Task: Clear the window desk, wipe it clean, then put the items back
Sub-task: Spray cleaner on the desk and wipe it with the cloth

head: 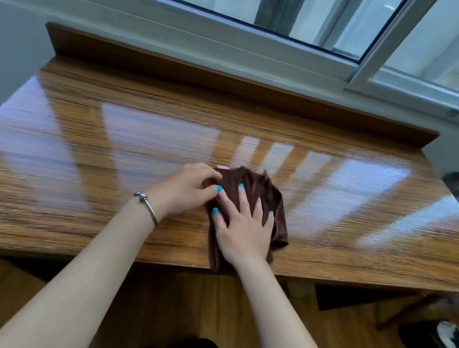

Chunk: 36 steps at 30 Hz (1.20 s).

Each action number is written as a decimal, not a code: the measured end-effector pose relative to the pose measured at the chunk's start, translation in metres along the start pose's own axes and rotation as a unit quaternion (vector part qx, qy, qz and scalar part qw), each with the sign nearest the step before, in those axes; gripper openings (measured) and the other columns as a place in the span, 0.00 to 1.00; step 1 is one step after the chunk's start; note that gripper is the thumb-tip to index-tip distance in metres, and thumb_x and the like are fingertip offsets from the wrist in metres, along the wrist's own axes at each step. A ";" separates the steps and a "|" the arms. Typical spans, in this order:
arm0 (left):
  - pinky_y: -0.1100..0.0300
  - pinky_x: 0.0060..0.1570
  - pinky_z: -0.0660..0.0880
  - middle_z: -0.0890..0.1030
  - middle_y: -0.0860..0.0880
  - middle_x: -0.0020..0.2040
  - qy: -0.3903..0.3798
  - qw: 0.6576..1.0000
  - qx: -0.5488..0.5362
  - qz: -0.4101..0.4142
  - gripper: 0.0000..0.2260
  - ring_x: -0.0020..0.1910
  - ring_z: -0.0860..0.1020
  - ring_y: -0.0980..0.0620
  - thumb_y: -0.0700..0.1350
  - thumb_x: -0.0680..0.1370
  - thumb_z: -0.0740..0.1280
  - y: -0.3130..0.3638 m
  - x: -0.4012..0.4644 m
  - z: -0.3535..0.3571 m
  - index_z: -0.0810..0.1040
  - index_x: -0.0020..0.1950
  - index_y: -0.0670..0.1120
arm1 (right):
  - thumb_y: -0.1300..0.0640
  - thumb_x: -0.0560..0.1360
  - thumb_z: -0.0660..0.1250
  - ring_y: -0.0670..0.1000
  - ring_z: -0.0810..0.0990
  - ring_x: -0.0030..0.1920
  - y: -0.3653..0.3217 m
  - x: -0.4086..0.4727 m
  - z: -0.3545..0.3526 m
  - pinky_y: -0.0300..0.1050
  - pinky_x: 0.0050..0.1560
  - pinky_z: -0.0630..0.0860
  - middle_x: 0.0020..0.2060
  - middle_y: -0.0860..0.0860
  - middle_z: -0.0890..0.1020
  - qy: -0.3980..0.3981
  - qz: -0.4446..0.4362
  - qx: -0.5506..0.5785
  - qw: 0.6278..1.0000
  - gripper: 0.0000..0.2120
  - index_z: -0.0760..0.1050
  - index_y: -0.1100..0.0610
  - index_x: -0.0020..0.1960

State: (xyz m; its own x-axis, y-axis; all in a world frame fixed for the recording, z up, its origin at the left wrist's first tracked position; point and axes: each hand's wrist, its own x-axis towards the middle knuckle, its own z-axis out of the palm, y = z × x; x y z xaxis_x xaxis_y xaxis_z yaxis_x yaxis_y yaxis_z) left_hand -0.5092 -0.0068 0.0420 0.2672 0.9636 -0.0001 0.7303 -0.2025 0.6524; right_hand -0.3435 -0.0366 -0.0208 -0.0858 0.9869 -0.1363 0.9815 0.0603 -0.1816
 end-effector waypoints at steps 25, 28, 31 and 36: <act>0.52 0.67 0.67 0.73 0.50 0.67 -0.014 0.998 0.057 -0.036 0.17 0.66 0.71 0.51 0.49 0.80 0.63 -0.068 -0.027 -0.082 0.73 0.68 0.48 | 0.34 0.80 0.49 0.52 0.45 0.80 -0.004 0.000 -0.003 0.65 0.75 0.42 0.80 0.41 0.50 0.016 0.053 0.036 0.998 0.23 0.50 0.26 0.74; 0.51 0.66 0.68 0.73 0.51 0.66 -0.007 0.997 0.061 -0.046 0.17 0.65 0.71 0.52 0.49 0.80 0.63 -0.109 -0.050 -0.111 0.72 0.68 0.50 | 0.35 0.80 0.51 0.55 0.49 0.79 0.018 0.005 -0.013 0.67 0.75 0.46 0.80 0.42 0.51 0.026 0.199 0.038 0.979 0.23 0.53 0.29 0.75; 0.52 0.68 0.66 0.74 0.49 0.66 -0.003 0.996 0.069 -0.051 0.17 0.66 0.71 0.51 0.47 0.79 0.64 -0.156 -0.080 -0.138 0.73 0.68 0.47 | 0.36 0.80 0.51 0.57 0.52 0.79 -0.004 0.001 -0.009 0.66 0.75 0.47 0.80 0.43 0.52 0.044 0.276 0.047 0.959 0.23 0.55 0.31 0.75; 0.57 0.69 0.62 0.72 0.49 0.69 0.013 0.993 0.076 -0.088 0.18 0.69 0.67 0.51 0.48 0.80 0.63 -0.232 -0.129 -0.190 0.72 0.70 0.47 | 0.35 0.80 0.48 0.61 0.55 0.77 -0.183 -0.009 0.031 0.66 0.74 0.48 0.80 0.45 0.51 0.064 0.188 0.007 0.980 0.25 0.51 0.32 0.77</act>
State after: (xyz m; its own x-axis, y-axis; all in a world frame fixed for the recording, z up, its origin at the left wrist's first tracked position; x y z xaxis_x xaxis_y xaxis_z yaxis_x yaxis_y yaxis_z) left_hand -0.8325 -0.0511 0.0352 0.1120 0.9902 -0.0830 0.8514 -0.0526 0.5219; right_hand -0.5276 -0.0612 -0.0170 0.3052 0.9495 -0.0730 0.9367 -0.3132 -0.1563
